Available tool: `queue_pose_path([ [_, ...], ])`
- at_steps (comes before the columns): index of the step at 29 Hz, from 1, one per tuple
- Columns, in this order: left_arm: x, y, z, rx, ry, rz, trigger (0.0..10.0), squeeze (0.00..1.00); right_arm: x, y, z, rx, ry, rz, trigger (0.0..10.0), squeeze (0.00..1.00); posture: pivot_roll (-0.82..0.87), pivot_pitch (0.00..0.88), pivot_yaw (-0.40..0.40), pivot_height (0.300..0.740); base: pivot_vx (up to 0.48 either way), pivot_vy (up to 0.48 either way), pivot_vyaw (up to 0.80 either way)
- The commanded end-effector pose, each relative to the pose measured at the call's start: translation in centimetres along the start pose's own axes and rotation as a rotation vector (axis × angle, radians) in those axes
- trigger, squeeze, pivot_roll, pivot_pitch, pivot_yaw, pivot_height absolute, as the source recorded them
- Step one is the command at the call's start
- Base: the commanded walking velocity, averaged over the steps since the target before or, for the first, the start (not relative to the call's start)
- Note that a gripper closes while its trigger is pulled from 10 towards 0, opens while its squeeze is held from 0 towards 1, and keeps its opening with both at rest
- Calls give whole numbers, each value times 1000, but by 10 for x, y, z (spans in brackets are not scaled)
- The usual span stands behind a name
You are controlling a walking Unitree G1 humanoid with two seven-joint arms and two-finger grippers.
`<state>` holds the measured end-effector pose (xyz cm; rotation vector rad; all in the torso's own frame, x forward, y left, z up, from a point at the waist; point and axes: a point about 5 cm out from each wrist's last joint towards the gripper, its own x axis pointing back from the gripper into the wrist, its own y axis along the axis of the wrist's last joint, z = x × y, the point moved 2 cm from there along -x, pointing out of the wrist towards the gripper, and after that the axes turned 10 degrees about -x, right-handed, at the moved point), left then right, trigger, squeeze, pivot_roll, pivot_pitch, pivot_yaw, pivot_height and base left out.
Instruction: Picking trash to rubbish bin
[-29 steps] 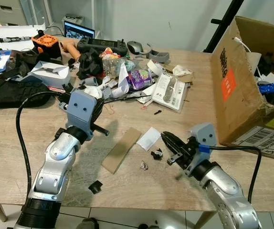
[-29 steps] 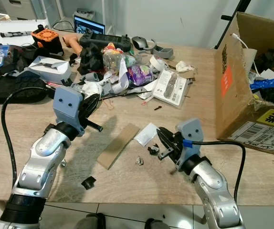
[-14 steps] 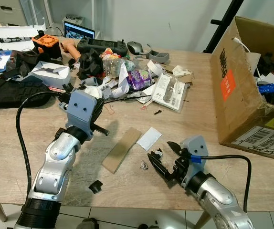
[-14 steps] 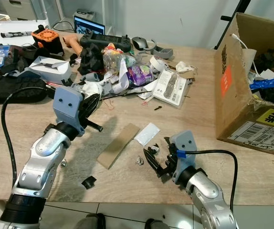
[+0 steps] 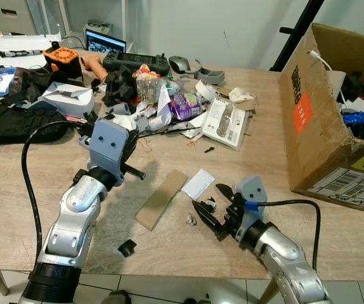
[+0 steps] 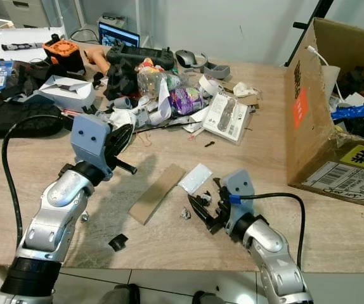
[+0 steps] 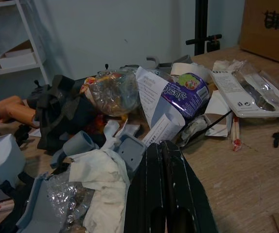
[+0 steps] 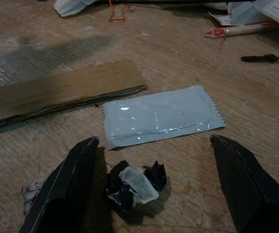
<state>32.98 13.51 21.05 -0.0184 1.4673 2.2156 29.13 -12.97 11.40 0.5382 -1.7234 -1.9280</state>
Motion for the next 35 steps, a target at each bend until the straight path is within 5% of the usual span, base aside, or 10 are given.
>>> queue_pose_path([
  [1, 1, -2, -1, -3, -10, 7, 10000, 0, 2, -17, 3, -24, 16, 73, 9333, 0, 55, 182, -68, 740, 0, 0, 0],
  [2, 1, -2, 0, -4, -7, 7, 10000, 0, 3, -19, 9, -40, 55, 80, 0, 0, 53, 199, -68, 740, 0, 0, 0],
  [18, 0, -2, -2, -3, -12, 5, 10000, 0, -4, -3, 7, -15, 78, 12, 0, 0, 49, 197, -66, 740, 0, 0, 0],
  [25, 0, -2, 0, -4, -6, 6, 10000, 0, -17, 68, -11, 46, 31, -219, 0, 0, 51, 211, -65, 740, 0, 0, 0],
  [27, 0, -3, 0, -4, -7, 6, 10000, 0, -15, 119, -29, 94, -25, -376, 0, 0, 46, 189, -63, 740, 0, 0, 0],
  [28, 0, -3, 0, -4, -7, 6, 10000, 0, -15, 119, -29, 94, -25, -376, 0, 0, 46, 189, -63, 740, 0, 0, 0],
  [30, -1, -3, 0, -3, -5, 6, 10000, 0, -3, 168, -54, 171, -124, -505, 0, 0, 40, 208, -66, 740, 0, 0, 0],
  [33, -1, -2, 0, -1, -3, 4, 10000, 0, 2, 181, -62, 202, -162, -537, 0, 0, 40, 208, -66, 740, 0, 0, 0],
  [34, -1, -2, 0, 0, -3, 3, 10000, 0, 11, 196, -74, 247, -218, -563, 3059, 0, 39, 192, -66, 740, 0, 0, 0],
  [35, -1, -3, 0, 0, -3, 4, 10000, 0, 23, 211, -91, 306, -301, -578, 9804, 0, 35, 201, -69, 740, 0, 0, 0],
])
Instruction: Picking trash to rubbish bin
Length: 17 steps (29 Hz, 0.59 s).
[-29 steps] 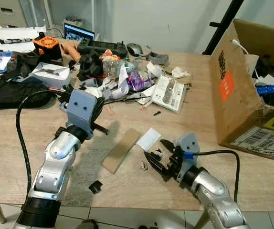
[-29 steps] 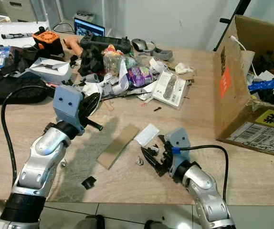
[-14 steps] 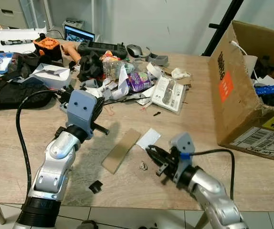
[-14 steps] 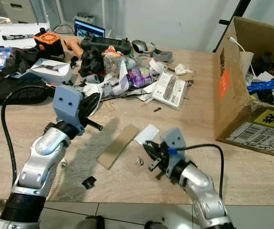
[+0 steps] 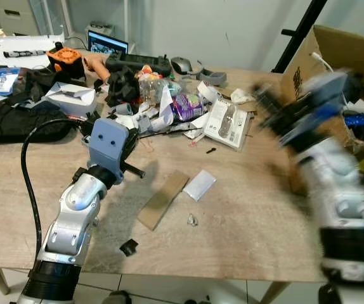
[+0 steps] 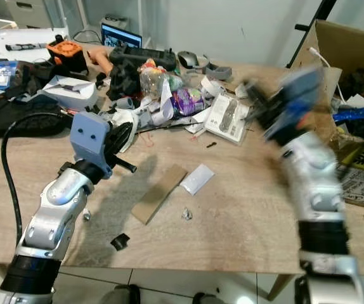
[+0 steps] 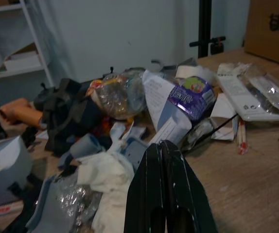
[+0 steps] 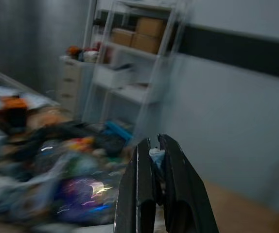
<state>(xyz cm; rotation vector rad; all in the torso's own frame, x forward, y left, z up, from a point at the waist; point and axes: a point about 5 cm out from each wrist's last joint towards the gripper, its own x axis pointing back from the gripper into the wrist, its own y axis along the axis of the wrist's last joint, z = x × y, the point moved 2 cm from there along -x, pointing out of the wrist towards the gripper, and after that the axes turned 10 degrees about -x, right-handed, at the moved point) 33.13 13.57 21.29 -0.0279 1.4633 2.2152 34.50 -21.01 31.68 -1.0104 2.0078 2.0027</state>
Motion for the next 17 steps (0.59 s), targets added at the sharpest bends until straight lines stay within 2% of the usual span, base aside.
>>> queue_pose_path([
  [1, 0, -4, -2, 3, -7, 9, 10000, 0, 8, -3, -22, 35, -85, 26, 9804, 0, 35, 201, -69, 740, 0, 0, 0],
  [2, 0, -5, -2, 3, -6, 11, 10000, 0, 10, 7, -41, 94, -149, 21, 10000, 0, 32, 211, -71, 740, 0, 0, 0],
  [3, 2, -5, -3, 8, -3, 13, 10000, 0, 23, 21, -81, 132, -320, 17, 10000, 0, 26, 201, -69, 740, 0, 0, 0],
  [4, 2, -5, -3, 8, -3, 13, 10000, 0, 23, 21, -81, 132, -320, 17, 10000, 0, 26, 201, -69, 740, 0, 0, 0],
  [6, 3, -5, -4, 11, -5, 14, 10000, 0, 38, 27, -108, 147, -457, 33, 10000, 0, 26, 201, -69, 740, 0, 0, 0],
  [7, 3, -5, -4, 11, -5, 14, 10000, 0, 38, 27, -108, 147, -457, 33, 10000, 0, 26, 201, -69, 740, 0, 0, 0],
  [8, 3, -6, -5, 12, -6, 16, 10000, 0, 47, 28, -121, 179, -527, 63, 10000, 0, 25, 217, -71, 740, 0, 0, 0],
  [10, 3, -6, -5, 12, -6, 16, 10000, 0, 47, 28, -121, 179, -527, 63, 10000, 0, 25, 217, -71, 740, 0, 0, 0],
  [11, 3, -7, -5, 12, -7, 18, 10000, 0, 58, 28, -133, 205, -599, 89, 10000, 0, 21, 227, -68, 740, 0, 0, 0],
  [12, 3, -7, -5, 12, -7, 18, 10000, 0, 58, 28, -133, 205, -599, 89, 10000, 0, 21, 227, -68, 740, 0, 0, 0],
  [13, 3, -7, -5, 13, -10, 18, 10000, 0, 70, 31, -145, 216, -676, 102, 10000, 118, 21, 209, -63, 740, 0, 0, 0],
  [14, 2, -7, -5, 13, -13, 19, 10000, 0, 77, 32, -153, 223, -733, 108, 10000, 1000, 20, 224, -63, 740, 0, 0, 0],
  [17, 1, -7, -5, 14, -15, 19, 10000, 0, 82, 33, -160, 227, -778, 108, 10000, 1000, 16, 231, -60, 740, 0, 0, 0],
])
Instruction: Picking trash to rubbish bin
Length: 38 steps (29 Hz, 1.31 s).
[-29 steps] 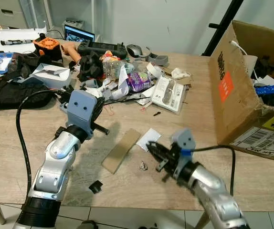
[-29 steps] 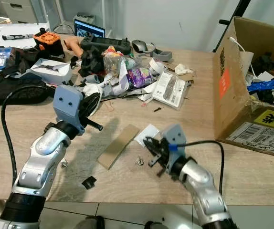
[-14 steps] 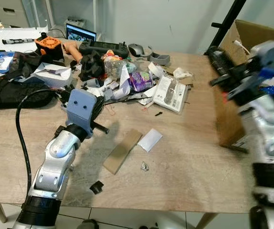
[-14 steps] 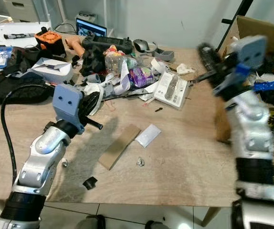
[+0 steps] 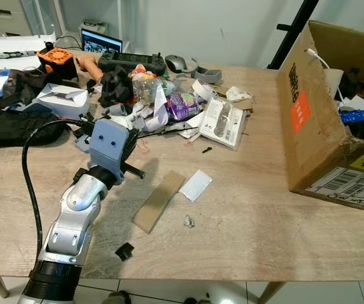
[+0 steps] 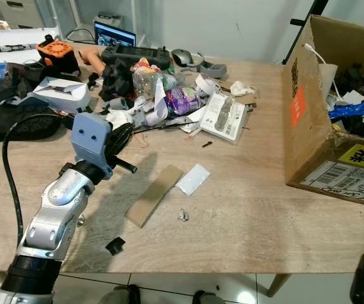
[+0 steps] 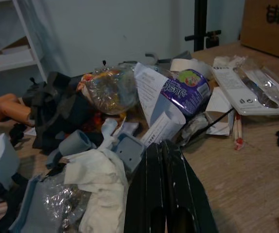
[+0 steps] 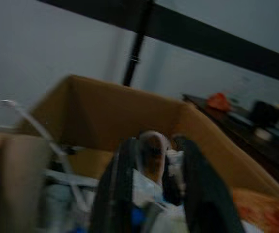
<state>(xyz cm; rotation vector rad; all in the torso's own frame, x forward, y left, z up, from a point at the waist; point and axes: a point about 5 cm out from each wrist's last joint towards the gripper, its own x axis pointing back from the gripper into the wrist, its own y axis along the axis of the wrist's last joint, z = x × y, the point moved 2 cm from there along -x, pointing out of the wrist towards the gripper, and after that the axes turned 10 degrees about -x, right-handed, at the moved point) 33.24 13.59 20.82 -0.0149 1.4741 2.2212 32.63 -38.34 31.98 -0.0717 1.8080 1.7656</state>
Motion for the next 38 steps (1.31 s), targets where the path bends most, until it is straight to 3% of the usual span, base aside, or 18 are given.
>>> queue_pose_path([
  [1, 1, -2, -4, 8, -15, 4, 10000, 0, 0, 0, -9, 7, -40, -4, 10000, 1000, 17, 212, -57, 740, 0, 0, 0],
  [2, 1, -2, -4, 8, -15, 4, 10000, 0, 0, 0, -9, 7, -40, -4, 10000, 1000, 17, 212, -57, 740, 0, 0, 0],
  [3, 0, -2, -4, 9, -17, 3, 10000, 0, -3, 2, -5, 0, -33, -27, 10000, 0, 19, 230, -60, 740, 0, 0, 0],
  [10, 0, -3, -5, 10, -17, 5, 10000, 0, -8, 7, 20, -60, 74, -77, 10000, 0, 19, 223, -62, 740, 0, 0, 0],
  [11, 0, -3, -4, 9, -16, 5, 10000, 0, -8, 5, 20, -59, 72, -75, 10000, 1000, 21, 234, -65, 740, 0, 0, 0],
  [16, 0, -3, -3, 5, -10, 6, 10000, 0, -10, 4, 18, -43, 41, -71, 10000, 1000, 24, 222, -68, 740, 0, 0, 0],
  [17, 0, -3, -3, 5, -9, 7, 10000, 0, -10, 4, 18, -42, 42, -71, 10000, 0, 24, 228, -68, 740, 0, 0, 0],
  [22, 2, -3, -4, 6, -10, 7, 10000, 0, -9, 7, 30, -54, 137, -112, 10000, 0, 23, 209, -65, 740, 0, 0, 0],
  [23, 1, -3, -4, 5, -10, 7, 10000, 0, -7, 8, 41, -110, 202, -125, 10000, 0, 23, 230, -66, 740, 0, 0, 0],
  [24, 1, -3, -4, 5, -10, 7, 10000, 0, -7, 8, 41, -110, 202, -125, 10000, 0, 23, 230, -66, 740, 0, 0, 0],
  [26, 1, -2, -4, 8, -8, 3, 10000, 0, -2, 10, 63, -266, 336, -143, 10000, 0, 23, 224, -63, 740, 0, 0, 0],
  [27, 1, -2, -4, 8, -8, 3, 10000, 0, -2, 10, 63, -266, 336, -143, 10000, 0, 23, 224, -63, 740, 0, 0, 0],
  [28, 0, -1, -4, 9, -10, 0, 10000, 0, 4, 17, 81, -368, 447, -173, 10000, 0, 26, 208, -59, 740, 0, 0, 0],
  [29, 0, -1, -4, 8, -11, 0, 10000, 0, 6, 19, 88, -410, 487, -180, 10000, 0, 29, 212, -58, 740, 0, 0, 0],
  [34, -1, -2, -4, 4, -14, 0, 10000, 0, 8, 21, 97, -472, 545, -181, 10000, 0, 28, 219, -58, 740, 0, 0, 0],
  [36, -1, -1, -3, 4, -14, -2, 10000, 0, 20, 29, 121, -705, 703, -157, 10000, 0, 33, 204, -56, 740, 0, 0, 0],
  [37, -1, -1, -3, 4, -14, -2, 10000, 0, 20, 29, 121, -705, 703, -157, 10000, 0, 33, 204, -56, 740, 0, 0, 0],
  [38, -1, -1, -3, 3, -14, -2, 10000, 0, 26, 32, 132, -828, 780, -133, 10000, 0, 32, 209, -57, 740, 0, 0, 0],
])
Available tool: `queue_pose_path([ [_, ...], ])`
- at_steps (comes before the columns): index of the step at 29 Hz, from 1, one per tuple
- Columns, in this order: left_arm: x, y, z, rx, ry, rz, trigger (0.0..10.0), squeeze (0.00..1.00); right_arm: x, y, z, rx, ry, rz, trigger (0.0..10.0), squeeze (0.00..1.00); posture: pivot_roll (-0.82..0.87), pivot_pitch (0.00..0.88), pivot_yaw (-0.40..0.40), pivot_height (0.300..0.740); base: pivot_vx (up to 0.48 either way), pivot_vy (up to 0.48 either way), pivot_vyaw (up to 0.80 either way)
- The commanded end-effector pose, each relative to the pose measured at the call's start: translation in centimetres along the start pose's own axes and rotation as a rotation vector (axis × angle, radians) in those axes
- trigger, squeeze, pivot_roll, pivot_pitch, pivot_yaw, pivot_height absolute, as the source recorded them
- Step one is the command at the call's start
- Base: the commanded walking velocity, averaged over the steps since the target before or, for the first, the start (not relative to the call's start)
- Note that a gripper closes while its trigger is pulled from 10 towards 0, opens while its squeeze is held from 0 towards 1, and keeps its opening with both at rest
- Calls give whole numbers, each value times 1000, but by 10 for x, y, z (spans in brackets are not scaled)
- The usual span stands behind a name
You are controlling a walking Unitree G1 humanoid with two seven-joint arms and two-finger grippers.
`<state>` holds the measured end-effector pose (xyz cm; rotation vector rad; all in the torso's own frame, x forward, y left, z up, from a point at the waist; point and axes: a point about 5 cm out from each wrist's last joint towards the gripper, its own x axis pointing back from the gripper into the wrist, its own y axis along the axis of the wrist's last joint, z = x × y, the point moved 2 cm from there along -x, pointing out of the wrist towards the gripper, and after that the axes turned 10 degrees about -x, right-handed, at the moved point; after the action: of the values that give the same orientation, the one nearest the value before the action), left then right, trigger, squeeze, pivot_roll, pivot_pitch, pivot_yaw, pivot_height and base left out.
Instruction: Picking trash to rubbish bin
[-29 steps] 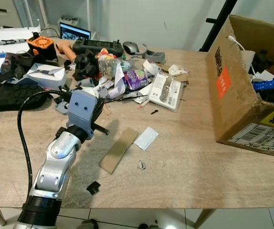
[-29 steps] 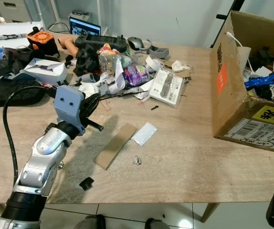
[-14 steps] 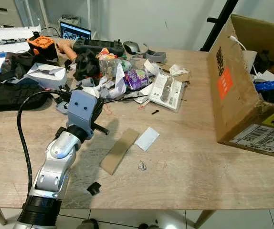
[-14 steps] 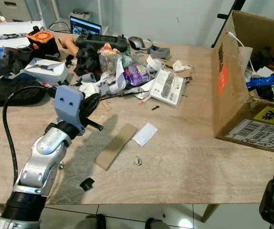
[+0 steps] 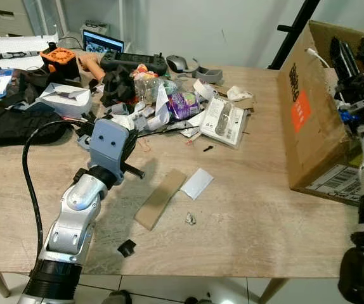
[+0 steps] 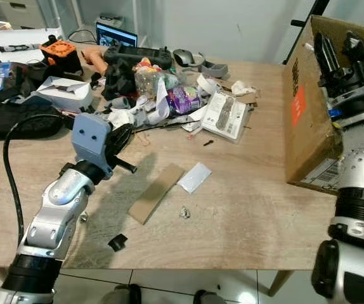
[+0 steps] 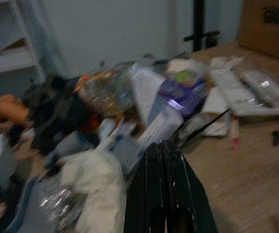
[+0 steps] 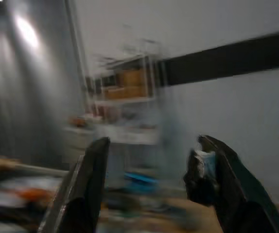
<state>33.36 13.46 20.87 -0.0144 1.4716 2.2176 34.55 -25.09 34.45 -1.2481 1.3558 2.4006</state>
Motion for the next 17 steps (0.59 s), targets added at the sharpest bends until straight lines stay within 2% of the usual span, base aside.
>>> queue_pose_path([
  [1, 1, -1, -2, 6, -7, 0, 10000, 0, 1, -5, 18, -208, 98, 17, 10000, 0, 27, 221, -59, 740, 0, 0, 0],
  [2, 1, -1, -2, 9, -4, -1, 10000, 0, 2, -9, 24, -286, 127, 29, 10000, 0, 27, 217, -59, 740, 0, 0, 0],
  [3, 1, -1, -2, 10, -2, -2, 10000, 0, 3, -11, 28, -328, 143, 37, 10000, 0, 27, 217, -59, 740, 0, 0, 0],
  [4, 1, -1, -2, 10, -2, -2, 10000, 0, 3, -11, 28, -328, 143, 37, 10000, 0, 27, 217, -59, 740, 0, 0, 0],
  [5, 0, 1, -3, 11, -4, -7, 10000, 0, 6, -26, 42, -427, 198, 112, 10000, 0, 32, 196, -61, 740, 0, 0, 0],
  [7, -3, 3, -5, 16, -5, -17, 10000, 0, 9, -41, 58, -597, 245, 159, 10000, 0, 32, 214, -65, 740, 0, 0, 0],
  [8, -3, 3, -5, 16, -5, -17, 10000, 0, 9, -41, 58, -597, 245, 159, 10000, 0, 32, 214, -65, 740, 0, 0, 0],
  [9, -6, 9, -9, 30, -13, -46, 10000, 0, 13, -52, 70, -711, 270, 174, 10000, 0, 30, 203, -64, 740, 0, 0, 0],
  [10, -9, 15, -12, 42, -22, -75, 10000, 0, 16, -59, 77, -770, 282, 182, 10000, 0, 33, 192, -65, 740, 0, 0, 0],
  [11, -9, 15, -12, 42, -22, -75, 10000, 0, 16, -59, 77, -770, 282, 182, 10000, 0, 33, 192, -65, 740, 0, 0, 0],
  [14, -18, 30, -20, 64, -40, -154, 10000, 0, 22, -72, 93, -935, 309, 206, 10000, 0, 35, 201, -69, 740, 0, 0, 0],
  [17, -24, 57, -29, 58, -60, -271, 10000, 0, 26, -84, 107, -1052, 283, 209, 10000, 0, 27, 185, -61, 740, 0, 0, 0],
])
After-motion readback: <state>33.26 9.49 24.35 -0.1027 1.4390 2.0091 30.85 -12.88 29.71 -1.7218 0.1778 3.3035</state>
